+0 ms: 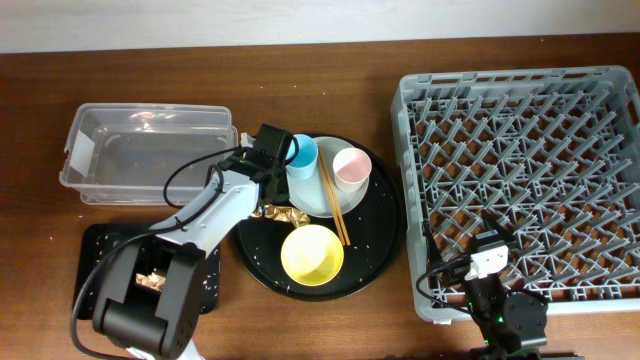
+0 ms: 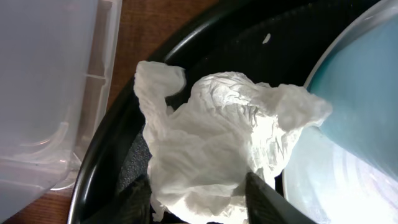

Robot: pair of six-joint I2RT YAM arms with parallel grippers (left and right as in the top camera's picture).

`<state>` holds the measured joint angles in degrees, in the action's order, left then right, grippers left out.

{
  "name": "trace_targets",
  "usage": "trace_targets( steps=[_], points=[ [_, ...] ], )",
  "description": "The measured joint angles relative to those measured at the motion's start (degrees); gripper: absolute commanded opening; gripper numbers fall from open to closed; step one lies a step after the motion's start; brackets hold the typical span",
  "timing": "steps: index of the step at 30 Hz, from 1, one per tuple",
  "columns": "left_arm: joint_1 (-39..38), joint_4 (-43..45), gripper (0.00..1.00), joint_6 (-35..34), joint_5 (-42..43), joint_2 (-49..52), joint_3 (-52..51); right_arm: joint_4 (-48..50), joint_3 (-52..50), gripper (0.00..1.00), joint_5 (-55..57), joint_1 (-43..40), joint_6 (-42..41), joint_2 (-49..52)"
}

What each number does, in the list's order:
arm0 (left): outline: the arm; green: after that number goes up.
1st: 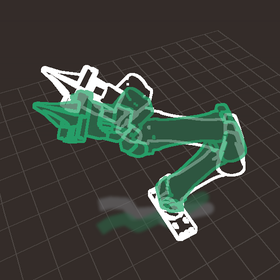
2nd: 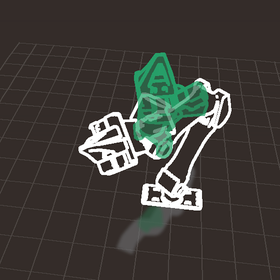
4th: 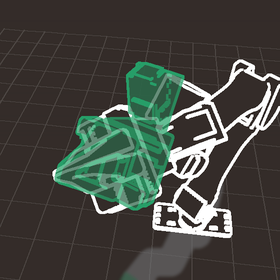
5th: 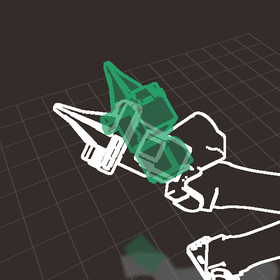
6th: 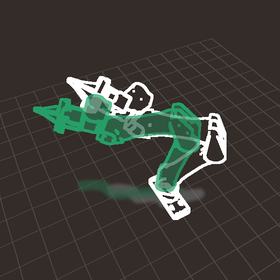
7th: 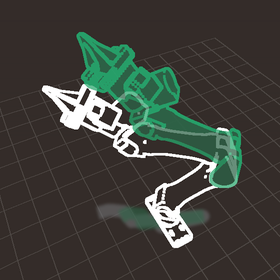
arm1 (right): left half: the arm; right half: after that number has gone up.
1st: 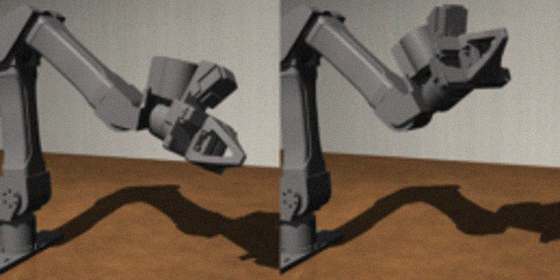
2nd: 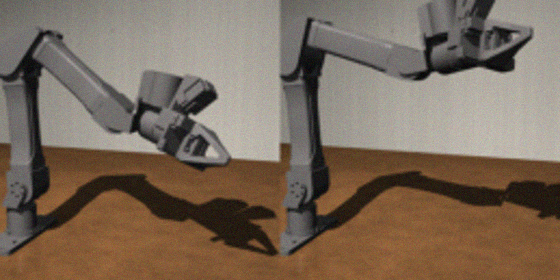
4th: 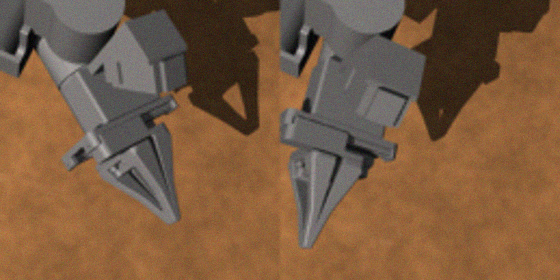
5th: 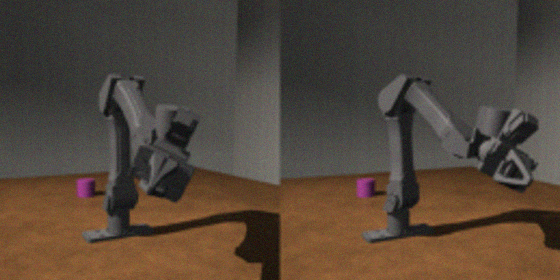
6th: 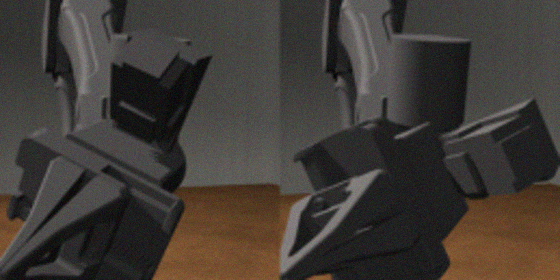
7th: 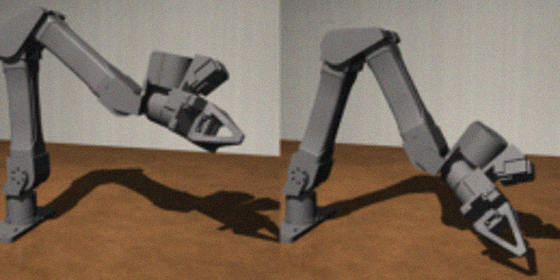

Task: Sort waste into correct bins and load items into the dishwasher rack
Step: 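Grasp the crumpled white tissue with the left gripper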

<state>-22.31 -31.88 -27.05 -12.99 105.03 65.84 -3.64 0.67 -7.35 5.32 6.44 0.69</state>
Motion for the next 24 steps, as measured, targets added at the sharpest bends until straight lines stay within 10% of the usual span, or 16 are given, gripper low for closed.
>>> trace_targets(
  steps=[5,24],
  points=[
    [0.0,0.0,0.0,0.17,1.05,0.09,-1.51,0.0,0.0,0.99,0.0,0.0,-0.02,0.0],
    [-0.02,-3.61,0.06,0.22,-1.7,-26.67,-1.51,0.0,0.0,0.98,-0.02,0.0,-0.04,0.0]
  ],
)
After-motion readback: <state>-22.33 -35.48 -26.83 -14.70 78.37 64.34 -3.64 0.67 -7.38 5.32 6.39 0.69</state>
